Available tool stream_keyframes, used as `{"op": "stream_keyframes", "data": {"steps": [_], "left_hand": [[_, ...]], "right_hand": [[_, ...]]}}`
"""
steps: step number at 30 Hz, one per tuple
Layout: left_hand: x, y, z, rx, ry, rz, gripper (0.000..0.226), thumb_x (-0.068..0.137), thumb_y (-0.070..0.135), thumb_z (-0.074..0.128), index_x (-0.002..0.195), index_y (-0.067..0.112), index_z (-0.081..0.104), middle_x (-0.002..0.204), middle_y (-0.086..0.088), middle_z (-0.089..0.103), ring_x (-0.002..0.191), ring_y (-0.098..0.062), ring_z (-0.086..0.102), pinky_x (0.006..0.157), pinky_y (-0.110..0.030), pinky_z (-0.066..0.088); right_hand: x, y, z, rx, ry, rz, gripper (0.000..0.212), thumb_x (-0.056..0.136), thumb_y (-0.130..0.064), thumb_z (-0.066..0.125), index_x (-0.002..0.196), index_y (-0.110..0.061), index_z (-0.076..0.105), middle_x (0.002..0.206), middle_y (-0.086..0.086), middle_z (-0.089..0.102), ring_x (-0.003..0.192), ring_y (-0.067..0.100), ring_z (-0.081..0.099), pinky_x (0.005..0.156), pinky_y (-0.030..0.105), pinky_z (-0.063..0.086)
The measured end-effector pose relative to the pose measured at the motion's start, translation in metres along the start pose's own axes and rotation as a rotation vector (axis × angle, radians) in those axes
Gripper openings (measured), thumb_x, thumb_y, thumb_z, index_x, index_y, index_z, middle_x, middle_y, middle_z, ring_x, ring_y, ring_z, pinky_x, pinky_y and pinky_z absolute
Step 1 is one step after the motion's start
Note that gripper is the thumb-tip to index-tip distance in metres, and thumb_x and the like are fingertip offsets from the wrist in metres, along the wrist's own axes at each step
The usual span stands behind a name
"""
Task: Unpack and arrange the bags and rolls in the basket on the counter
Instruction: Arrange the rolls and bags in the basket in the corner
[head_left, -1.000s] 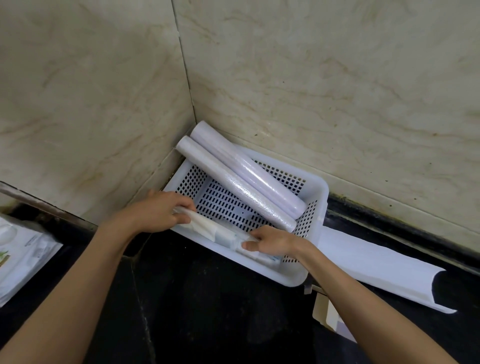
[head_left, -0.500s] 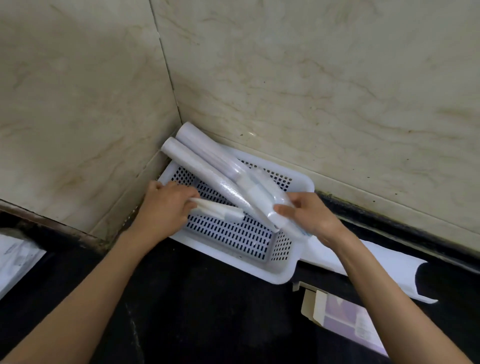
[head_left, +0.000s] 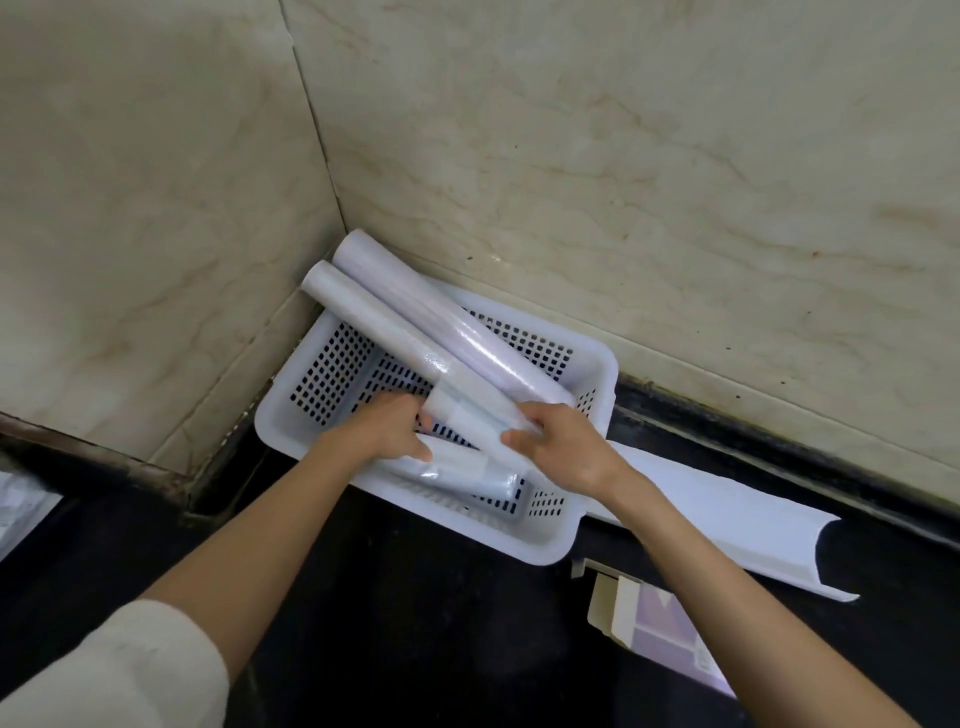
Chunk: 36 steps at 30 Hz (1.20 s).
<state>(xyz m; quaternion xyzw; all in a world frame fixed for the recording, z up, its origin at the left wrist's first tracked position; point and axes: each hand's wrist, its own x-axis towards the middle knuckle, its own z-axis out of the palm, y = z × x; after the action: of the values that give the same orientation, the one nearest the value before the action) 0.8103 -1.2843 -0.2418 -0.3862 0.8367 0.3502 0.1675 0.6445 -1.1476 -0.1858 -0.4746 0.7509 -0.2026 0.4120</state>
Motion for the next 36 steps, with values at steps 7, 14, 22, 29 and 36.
{"op": "stream_keyframes", "data": {"steps": [7, 14, 22, 29, 36], "left_hand": [[-0.022, -0.015, -0.016, -0.24, 0.011, -0.095, 0.046, 0.086, 0.003, 0.057, 0.131, 0.008, 0.044, 0.114, -0.014, 0.059, 0.098, -0.022, 0.055, 0.092, -0.031, 0.043], [-0.037, -0.015, -0.014, -0.071, -0.016, -0.017, 0.033, 0.094, 0.008, 0.035, 0.115, 0.022, 0.057, 0.102, -0.008, 0.054, 0.092, -0.019, 0.048, 0.083, -0.031, 0.039], [-0.097, -0.006, -0.013, -0.084, 0.27, 0.102, 0.028, 0.097, 0.016, 0.037, 0.12, 0.004, 0.049, 0.116, -0.014, 0.057, 0.101, -0.023, 0.054, 0.092, -0.036, 0.045], [-0.21, -0.048, 0.009, 0.032, 0.573, 0.02, 0.054, 0.097, 0.024, 0.043, 0.146, 0.016, 0.023, 0.153, -0.004, 0.027, 0.141, -0.017, 0.023, 0.114, -0.024, 0.012], [-0.29, -0.144, 0.037, 0.168, 0.438, -0.377, 0.061, 0.097, 0.037, 0.036, 0.148, 0.022, 0.004, 0.158, -0.003, 0.0, 0.145, -0.021, -0.003, 0.118, -0.042, 0.002]], "right_hand": [[0.012, 0.0, 0.037, -0.353, -0.203, -0.01, 0.025, 0.098, -0.026, 0.038, 0.107, -0.007, 0.051, 0.116, 0.012, 0.056, 0.1, 0.028, 0.057, 0.082, 0.035, 0.042], [0.01, 0.002, 0.059, -0.719, -0.133, -0.127, 0.052, 0.098, -0.037, 0.031, 0.143, -0.012, 0.025, 0.137, 0.012, 0.039, 0.127, 0.029, 0.035, 0.106, 0.042, 0.03], [-0.013, -0.016, 0.045, -0.582, -0.101, -0.196, 0.059, 0.098, -0.041, 0.033, 0.148, -0.02, 0.011, 0.153, 0.008, 0.026, 0.138, 0.026, 0.027, 0.113, 0.037, 0.024], [-0.051, -0.075, 0.079, -0.545, 0.016, -0.538, 0.057, 0.097, -0.037, 0.038, 0.145, -0.011, 0.022, 0.153, 0.011, 0.027, 0.141, 0.024, 0.023, 0.118, 0.034, 0.014], [-0.048, -0.128, 0.187, -0.758, -0.222, -0.651, 0.06, 0.097, -0.04, 0.035, 0.148, -0.022, 0.01, 0.158, 0.005, 0.008, 0.146, 0.023, -0.001, 0.117, 0.045, 0.001]]}}
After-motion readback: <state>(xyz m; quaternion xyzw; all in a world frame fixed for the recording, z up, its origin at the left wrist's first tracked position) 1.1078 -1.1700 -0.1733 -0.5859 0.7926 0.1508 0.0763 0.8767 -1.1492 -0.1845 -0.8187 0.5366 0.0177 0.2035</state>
